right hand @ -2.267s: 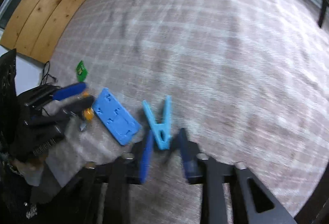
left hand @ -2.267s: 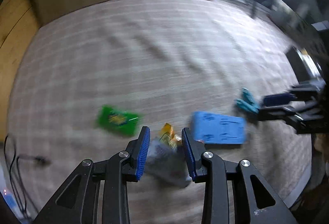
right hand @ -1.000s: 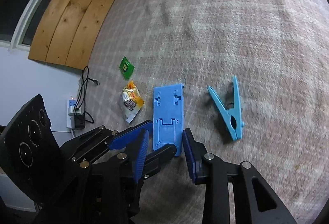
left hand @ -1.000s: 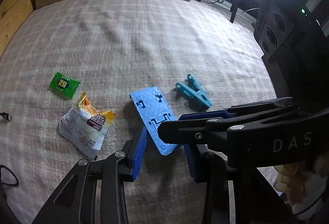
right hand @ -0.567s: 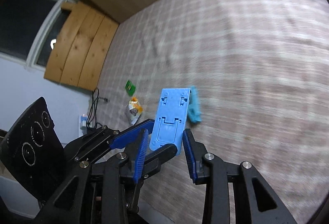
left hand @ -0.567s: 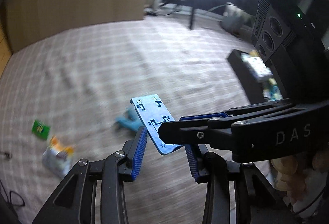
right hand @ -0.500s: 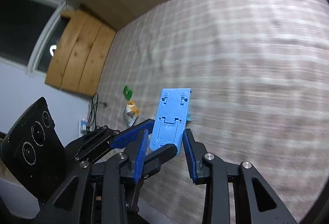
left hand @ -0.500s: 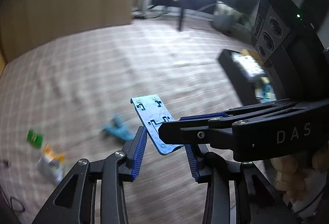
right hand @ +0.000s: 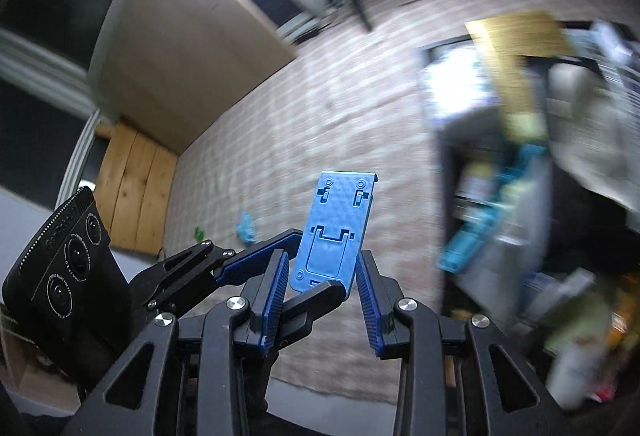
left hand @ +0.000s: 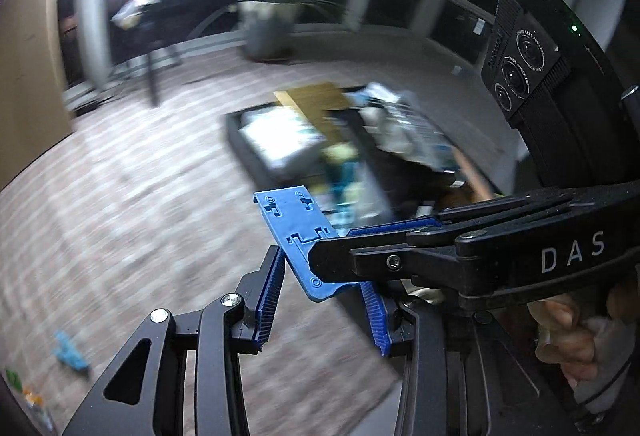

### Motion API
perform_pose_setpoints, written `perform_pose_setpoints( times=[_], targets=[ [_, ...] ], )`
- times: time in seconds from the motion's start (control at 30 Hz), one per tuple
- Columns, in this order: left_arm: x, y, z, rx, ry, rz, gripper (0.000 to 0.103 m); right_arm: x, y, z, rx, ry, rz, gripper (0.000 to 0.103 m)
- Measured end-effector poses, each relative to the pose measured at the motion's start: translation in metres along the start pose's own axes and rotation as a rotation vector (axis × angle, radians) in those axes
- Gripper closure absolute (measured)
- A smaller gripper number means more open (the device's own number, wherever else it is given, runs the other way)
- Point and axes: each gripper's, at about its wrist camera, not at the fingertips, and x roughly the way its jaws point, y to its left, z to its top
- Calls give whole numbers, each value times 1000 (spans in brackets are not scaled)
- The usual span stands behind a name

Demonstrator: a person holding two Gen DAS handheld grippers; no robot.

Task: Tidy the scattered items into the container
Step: 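Carry the blue stand to the black box and open the right tool, then move both tools back to the snack packet and blue clothespin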

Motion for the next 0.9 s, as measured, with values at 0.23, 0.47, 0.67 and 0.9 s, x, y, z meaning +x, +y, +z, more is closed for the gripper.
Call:
perform_pose_setpoints(
  times=[0.23,0.47,0.67,0.9],
  targets=[
    [34,-66,11,108,38,-96,61,-55,-52,-25,88,-60,-76,71],
    [55,-87,11,153,78,-142,59,-70,-79,-38,143,-73,-108,71],
    [58,-81,9,137,101,-129,42,-72,-79,-38,144,-80,-170,63],
    [42,-54,5,86,98,-91,42,-76,-71,-35,123,-101,-247,48]
  ],
)
